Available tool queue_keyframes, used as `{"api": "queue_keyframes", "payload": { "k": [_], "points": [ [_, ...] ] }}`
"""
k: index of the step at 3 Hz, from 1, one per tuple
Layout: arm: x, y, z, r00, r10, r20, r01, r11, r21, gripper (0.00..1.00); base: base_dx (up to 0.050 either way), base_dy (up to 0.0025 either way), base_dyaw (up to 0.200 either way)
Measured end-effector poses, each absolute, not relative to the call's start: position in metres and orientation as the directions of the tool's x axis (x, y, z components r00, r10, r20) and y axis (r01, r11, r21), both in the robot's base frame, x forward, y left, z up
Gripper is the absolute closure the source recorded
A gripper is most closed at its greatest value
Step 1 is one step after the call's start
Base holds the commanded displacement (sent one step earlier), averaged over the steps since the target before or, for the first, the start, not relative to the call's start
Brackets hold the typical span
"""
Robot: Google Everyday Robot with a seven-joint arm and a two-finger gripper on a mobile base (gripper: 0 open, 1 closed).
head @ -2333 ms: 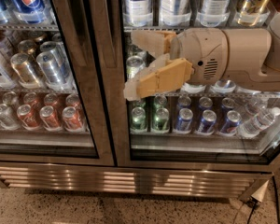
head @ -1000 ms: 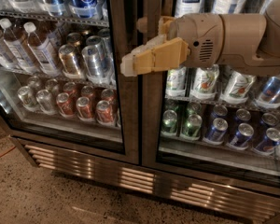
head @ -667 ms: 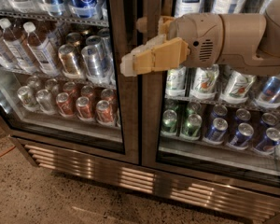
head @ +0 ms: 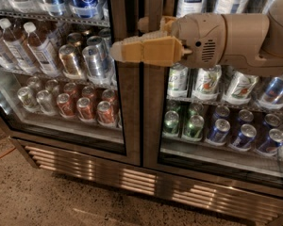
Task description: Open right fridge door
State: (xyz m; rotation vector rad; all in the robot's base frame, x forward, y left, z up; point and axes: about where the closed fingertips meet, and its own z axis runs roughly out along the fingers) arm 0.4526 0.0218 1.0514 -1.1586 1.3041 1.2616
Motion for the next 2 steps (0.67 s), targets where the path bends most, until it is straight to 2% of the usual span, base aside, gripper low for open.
{"api": "queue_keyframes", "payload": {
  "k": [1,2],
  "points": [
    [0.4526,0.0218,1.0514,-0.101,-0.016,-0.995,-0.995,0.019,0.101,0.65,0.000,0.00000,0.000],
    [0.4526,0.0218,1.0514,-0.101,-0.016,-0.995,-0.995,0.019,0.101,1.00,-0.042,0.00226,-0.106]
  ]
}}
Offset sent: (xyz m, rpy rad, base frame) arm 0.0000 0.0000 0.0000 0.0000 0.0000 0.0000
